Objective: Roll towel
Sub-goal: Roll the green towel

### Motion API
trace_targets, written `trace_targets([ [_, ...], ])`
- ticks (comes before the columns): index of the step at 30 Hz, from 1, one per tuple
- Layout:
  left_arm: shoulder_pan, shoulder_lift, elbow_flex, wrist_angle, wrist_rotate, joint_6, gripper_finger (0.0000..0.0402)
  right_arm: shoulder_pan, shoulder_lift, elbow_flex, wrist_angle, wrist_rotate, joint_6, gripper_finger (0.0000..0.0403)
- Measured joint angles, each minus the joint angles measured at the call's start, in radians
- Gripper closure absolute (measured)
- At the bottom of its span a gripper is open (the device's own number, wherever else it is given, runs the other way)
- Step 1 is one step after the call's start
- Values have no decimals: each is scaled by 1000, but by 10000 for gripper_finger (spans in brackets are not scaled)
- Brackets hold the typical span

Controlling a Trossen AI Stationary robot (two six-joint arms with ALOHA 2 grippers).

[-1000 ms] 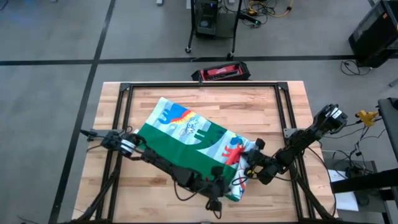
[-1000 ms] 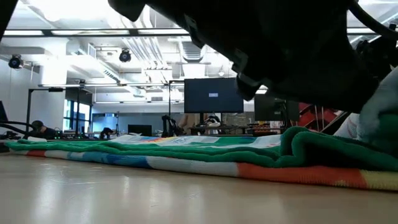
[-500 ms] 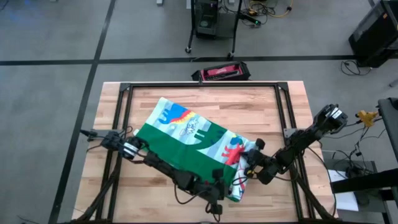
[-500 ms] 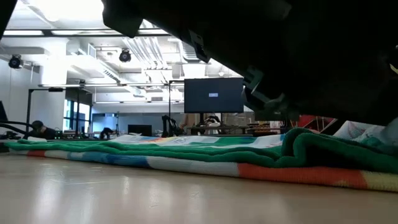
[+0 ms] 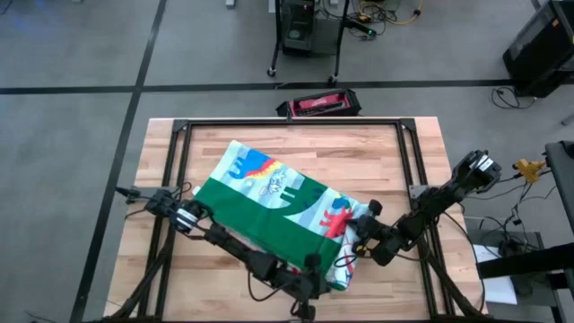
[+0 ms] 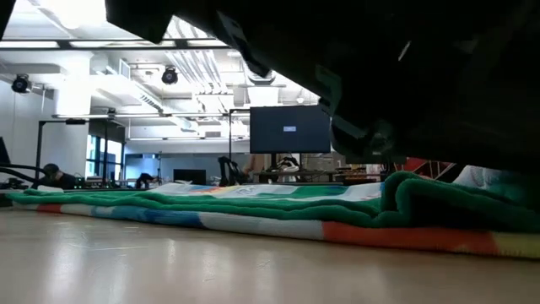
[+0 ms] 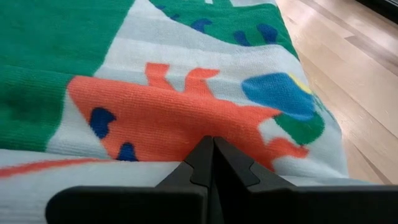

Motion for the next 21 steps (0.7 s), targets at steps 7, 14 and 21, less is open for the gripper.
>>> trace_targets([
  [7,-3,-70,0,-53,-3,10,402,0,0,0,0,0,0,403],
  [14,19,-141,1,-60,2,158,402,0,0,0,0,0,0,403],
  [21,138,-87,0,6,177,200,402,0,0,0,0,0,-1,403],
])
